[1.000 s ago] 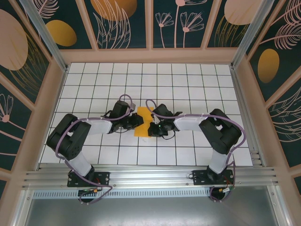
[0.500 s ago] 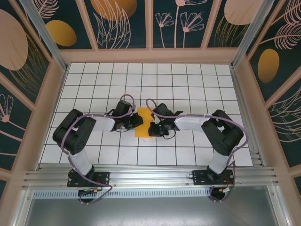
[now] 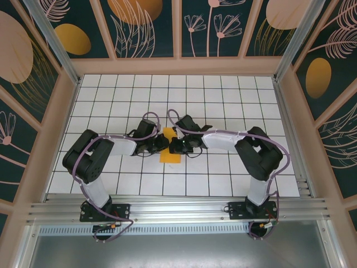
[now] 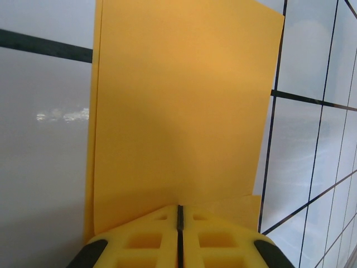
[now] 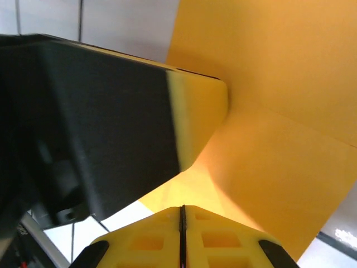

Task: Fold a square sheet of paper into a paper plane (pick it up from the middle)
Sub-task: Fold the triangle a second time at the center of the table.

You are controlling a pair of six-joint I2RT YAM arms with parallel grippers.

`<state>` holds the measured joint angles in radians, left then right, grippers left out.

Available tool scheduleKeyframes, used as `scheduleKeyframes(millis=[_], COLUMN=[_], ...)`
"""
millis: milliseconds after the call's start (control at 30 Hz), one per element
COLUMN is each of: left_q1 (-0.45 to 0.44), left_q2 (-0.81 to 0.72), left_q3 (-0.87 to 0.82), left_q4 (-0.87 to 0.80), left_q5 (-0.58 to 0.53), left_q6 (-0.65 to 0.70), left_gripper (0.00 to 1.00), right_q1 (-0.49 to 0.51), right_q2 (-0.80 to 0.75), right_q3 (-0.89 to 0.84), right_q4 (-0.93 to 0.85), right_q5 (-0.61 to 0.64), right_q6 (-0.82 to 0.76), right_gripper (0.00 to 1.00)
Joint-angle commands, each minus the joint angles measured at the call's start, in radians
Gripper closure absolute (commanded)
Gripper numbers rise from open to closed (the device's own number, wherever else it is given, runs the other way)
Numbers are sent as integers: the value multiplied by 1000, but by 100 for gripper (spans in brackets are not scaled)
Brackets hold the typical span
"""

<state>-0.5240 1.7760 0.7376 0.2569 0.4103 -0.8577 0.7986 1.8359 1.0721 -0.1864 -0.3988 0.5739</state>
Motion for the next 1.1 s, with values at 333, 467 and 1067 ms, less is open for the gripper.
scheduleKeyframes(millis=[333,467,1067], left_q1=[-5,-5,-5], left_q2=[24,25,23], left_q3=[4,8,16], left_q4=[-49,-62,-77], left_q5=[-47,-60,-70], left_q6=[11,16,26], left_gripper=[90,89,88], right_q1=[7,7,21], right_q2=[65,58,24], right_q3=[25,23,-34], right_q4=[-88,-125,-143], right_q5=[63,90,62], right_q6=[-40,-50,-57], right_gripper=[91,91,91])
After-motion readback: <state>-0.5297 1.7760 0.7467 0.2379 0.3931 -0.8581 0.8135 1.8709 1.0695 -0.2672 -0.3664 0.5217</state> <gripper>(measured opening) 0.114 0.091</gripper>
